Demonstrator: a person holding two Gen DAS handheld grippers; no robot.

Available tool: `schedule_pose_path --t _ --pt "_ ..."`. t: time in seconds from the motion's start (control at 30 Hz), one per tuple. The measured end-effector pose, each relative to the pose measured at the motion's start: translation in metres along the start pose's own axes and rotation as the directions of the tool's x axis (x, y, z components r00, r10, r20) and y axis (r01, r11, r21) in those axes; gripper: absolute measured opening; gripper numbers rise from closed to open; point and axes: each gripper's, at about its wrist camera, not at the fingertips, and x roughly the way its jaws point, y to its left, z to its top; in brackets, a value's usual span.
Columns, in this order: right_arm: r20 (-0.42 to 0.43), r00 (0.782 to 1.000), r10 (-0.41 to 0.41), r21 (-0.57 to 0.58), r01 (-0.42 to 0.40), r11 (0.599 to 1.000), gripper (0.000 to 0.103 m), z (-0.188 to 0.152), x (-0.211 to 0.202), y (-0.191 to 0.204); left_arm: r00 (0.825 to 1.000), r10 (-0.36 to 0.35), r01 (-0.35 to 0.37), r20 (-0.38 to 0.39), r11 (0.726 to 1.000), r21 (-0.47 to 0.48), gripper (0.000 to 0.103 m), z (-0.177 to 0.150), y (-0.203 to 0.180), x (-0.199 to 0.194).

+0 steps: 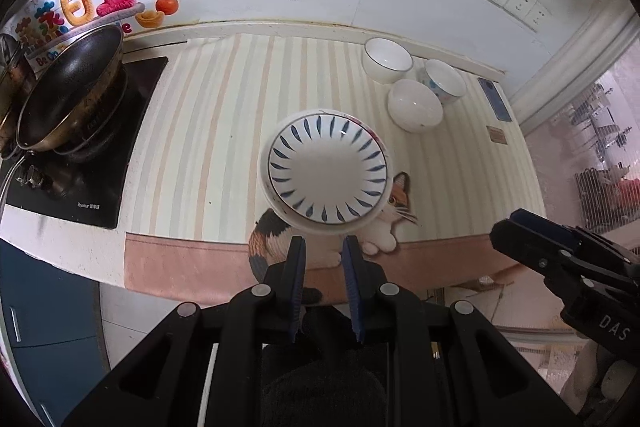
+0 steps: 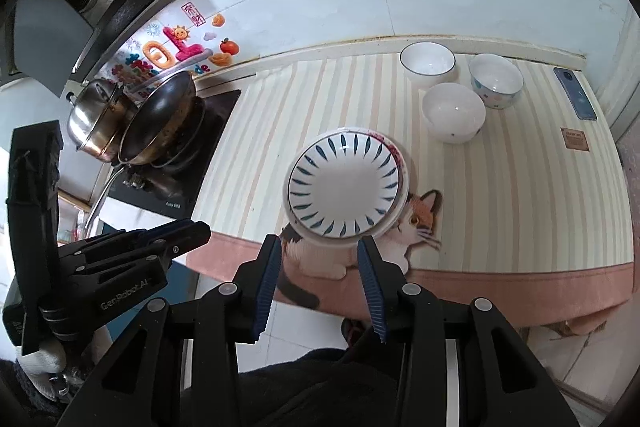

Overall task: Organize plates and bowls
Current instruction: 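Lower the plate stack onto the cat mat and open both grippers, then move both grippers toward the white bowls beside the wall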

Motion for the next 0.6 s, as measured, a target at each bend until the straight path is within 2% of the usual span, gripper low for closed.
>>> schedule_pose_path --t 0.1,0.2,0.27,0.37,0.47,0.6 --pt "-0.004 1.000 0.004 0.001 -0.004 1.000 0.044 -0.006 -0.002 -0.002 1.000 -0.004 0.004 0.009 1.000 0.002 0.021 -0.003 -0.004 -0.003" --pt "-0.022 0.999 0.042 0.030 -0.042 0.999 0.061 -0.002 0.001 -0.012 0.999 0.008 -0.007 0.046 1.000 -0.019 0.029 0.004 -0.008 -0.005" --pt "-0.019 0.998 0.060 0.047 -0.059 0.997 0.062 0.004 0.005 -0.025 0.998 0.018 -0.016 0.063 0.999 -0.034 0.036 0.013 -0.010 -0.001" --pt "-0.011 0.998 0.056 0.074 -0.055 0.996 0.063 0.021 0.013 -0.056 0.996 0.040 -0.034 0.082 0.997 -0.070 0.042 0.038 -0.017 0.018" --pt "0.003 0.999 0.044 0.111 -0.044 0.993 0.063 0.046 0.024 -0.095 0.995 0.064 -0.056 0.081 0.994 -0.099 0.042 0.065 -0.025 0.045" --pt "0.012 1.000 -0.012 0.166 0.010 0.986 0.063 0.084 0.052 -0.158 0.999 0.035 -0.029 0.039 0.989 -0.142 0.042 0.112 -0.045 0.099"
